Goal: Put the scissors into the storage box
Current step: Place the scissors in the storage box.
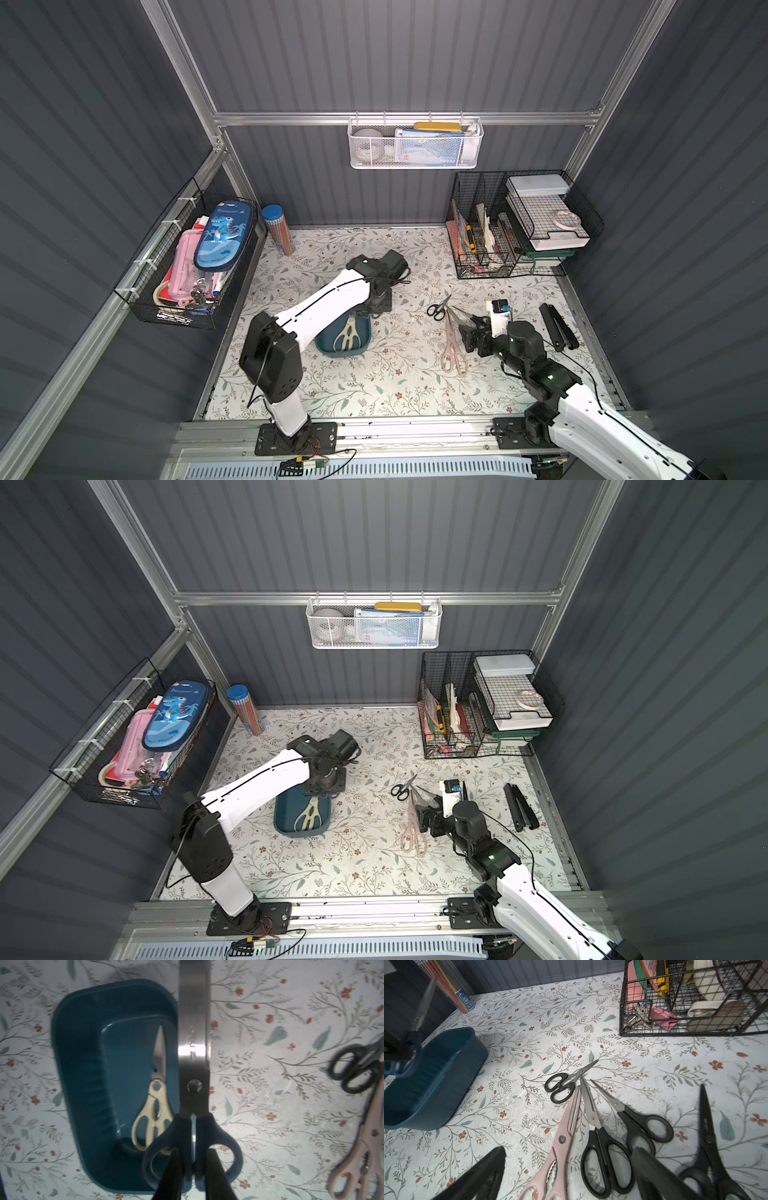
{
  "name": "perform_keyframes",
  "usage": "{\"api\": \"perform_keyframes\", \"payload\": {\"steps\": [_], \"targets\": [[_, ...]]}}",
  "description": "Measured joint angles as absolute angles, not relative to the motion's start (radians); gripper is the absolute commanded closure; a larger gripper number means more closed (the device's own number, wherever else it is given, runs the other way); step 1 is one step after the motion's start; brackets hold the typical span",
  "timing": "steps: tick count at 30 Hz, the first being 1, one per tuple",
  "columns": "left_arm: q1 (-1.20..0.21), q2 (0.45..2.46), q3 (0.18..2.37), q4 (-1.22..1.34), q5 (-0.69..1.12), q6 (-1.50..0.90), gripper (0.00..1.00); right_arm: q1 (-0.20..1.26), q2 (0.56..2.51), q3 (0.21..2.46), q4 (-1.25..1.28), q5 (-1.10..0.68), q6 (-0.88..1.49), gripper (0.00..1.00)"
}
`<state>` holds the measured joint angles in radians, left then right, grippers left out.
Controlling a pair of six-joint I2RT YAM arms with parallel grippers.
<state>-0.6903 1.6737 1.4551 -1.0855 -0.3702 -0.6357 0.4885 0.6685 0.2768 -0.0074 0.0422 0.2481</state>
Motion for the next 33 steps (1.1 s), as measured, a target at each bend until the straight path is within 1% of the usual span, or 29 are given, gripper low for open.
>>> {"api": "perform_keyframes", "payload": {"steps": [5, 11, 17, 28, 30, 31, 32, 33], "targets": [[-0.579, 1.554, 1.253, -1.082, -0.363, -0.634, 0.94, 0.490, 0.676, 0.277, -0.007, 0.041, 0.246, 0.01], [-0.510, 1.552, 1.115, -1.030, -0.305, -0.607, 0.91, 0.494, 0.677, 0.277, -0.007, 0.041, 0.246, 0.01], [-0.471, 1.594, 1.103, -0.981, -0.290, -0.566, 0.90, 0.495, 0.678, 0.277, -0.007, 0.041, 0.246, 0.01], [-0.457, 1.657, 1.104, -0.931, -0.292, -0.538, 0.88, 0.495, 0.695, 0.282, -0.003, 0.041, 0.246, 0.01], [-0.457, 1.663, 1.104, -0.927, -0.292, -0.538, 0.84, 0.495, 0.696, 0.282, -0.002, 0.041, 0.246, 0.01], [-0.457, 1.666, 1.104, -0.926, -0.292, -0.538, 0.77, 0.495, 0.697, 0.282, 0.000, 0.041, 0.246, 0.01], [-0.457, 1.666, 1.104, -0.925, -0.292, -0.538, 0.74, 0.495, 0.700, 0.283, 0.001, 0.041, 0.246, 0.01], [-0.457, 1.666, 1.104, -0.923, -0.292, -0.540, 0.74, 0.495, 0.704, 0.284, 0.000, 0.041, 0.246, 0.01]]}}
